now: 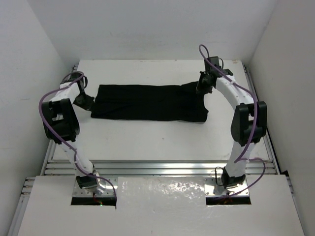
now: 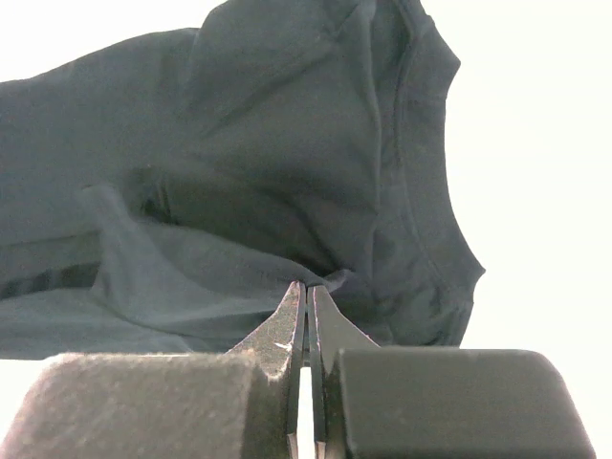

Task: Fold and stack the t-shirts
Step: Fold the other side of the tshirt into a rectangle

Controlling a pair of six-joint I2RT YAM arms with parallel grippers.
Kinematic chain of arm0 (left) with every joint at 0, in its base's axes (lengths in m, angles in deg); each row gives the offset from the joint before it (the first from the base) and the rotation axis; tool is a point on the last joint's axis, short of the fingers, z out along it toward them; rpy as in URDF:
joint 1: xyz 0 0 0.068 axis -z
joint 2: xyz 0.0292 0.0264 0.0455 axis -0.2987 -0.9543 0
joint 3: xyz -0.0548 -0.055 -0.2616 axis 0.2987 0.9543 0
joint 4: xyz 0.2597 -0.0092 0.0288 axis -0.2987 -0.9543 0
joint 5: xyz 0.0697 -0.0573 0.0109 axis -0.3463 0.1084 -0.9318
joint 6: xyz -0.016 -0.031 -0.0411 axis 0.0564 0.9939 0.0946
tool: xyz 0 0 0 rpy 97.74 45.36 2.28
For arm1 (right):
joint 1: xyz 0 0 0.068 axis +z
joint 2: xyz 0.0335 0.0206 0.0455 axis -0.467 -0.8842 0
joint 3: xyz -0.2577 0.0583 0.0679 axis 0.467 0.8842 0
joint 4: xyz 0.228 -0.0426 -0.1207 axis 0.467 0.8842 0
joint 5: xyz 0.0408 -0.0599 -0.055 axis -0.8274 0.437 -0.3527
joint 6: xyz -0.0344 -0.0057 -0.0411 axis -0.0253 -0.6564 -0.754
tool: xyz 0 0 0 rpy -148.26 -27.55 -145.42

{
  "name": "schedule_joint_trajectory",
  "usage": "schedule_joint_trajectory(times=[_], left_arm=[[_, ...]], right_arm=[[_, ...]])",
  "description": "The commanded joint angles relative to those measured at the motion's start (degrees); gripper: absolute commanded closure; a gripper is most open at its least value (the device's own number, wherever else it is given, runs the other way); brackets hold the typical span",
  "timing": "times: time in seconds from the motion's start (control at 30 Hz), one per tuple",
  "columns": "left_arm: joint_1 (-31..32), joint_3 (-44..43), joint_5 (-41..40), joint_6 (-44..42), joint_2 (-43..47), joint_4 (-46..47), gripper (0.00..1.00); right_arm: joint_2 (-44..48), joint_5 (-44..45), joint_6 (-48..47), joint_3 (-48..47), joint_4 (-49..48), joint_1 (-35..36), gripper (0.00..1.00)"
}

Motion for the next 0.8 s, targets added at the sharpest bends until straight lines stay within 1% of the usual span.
schedule_joint_trajectory(times=[0.0, 0.03, 0.17, 0.23, 0.27, 0.37, 0.4, 0.5, 0.63, 0.67, 0.77], left_arm=[[-1.36, -1.18, 1.51, 0.51, 1.60, 2.25, 1.00], [-1.36, -2.31, 2.04, 0.51, 1.08, 2.69, 1.00], [-1.28, -6.01, 4.94, -0.71, -2.35, 4.01, 1.00], [-1.28, -8.37, 6.35, -1.51, -4.46, 4.53, 1.00], [-1.28, -9.69, 8.52, -2.38, -5.51, 5.50, 1.00], [-0.75, -11.28, 11.44, -4.85, -6.83, 7.52, 1.00], [-0.57, -13.03, 11.97, -5.46, -7.19, 7.61, 1.00], [0.31, -16.20, 9.96, -6.17, -9.38, 4.20, 1.00], [0.13, -16.12, 6.88, -4.68, -10.88, 1.38, 1.00], [0.13, -15.95, 4.35, -4.41, -10.97, 1.03, 1.00], [0.13, -15.59, 3.37, -3.71, -12.11, 0.94, 1.00]], right_arm=[[-1.90, -1.43, -1.26, -4.68, -1.74, -1.17, 1.00], [-2.69, -1.34, -1.87, -6.86, -0.69, -1.26, 1.00], [-5.69, -1.43, -2.67, -10.31, 1.42, -1.26, 1.00], [-6.22, -1.43, -2.93, -10.31, 1.60, -1.35, 1.00], [-6.30, -1.43, -3.11, -9.70, 1.26, -1.35, 1.00], [-6.48, -2.83, -3.63, -9.35, 0.90, -1.26, 1.00], [-6.74, -3.01, -3.90, -9.43, 0.81, -1.26, 1.00], [-8.23, -2.93, -4.60, -11.44, 1.34, -1.35, 1.00], [-10.51, -2.75, -5.30, -14.70, 2.39, -1.26, 1.00], [-11.05, -2.66, -5.39, -15.58, 2.83, -1.26, 1.00], [-12.72, -2.40, -5.92, -17.78, 3.71, -1.26, 1.00]])
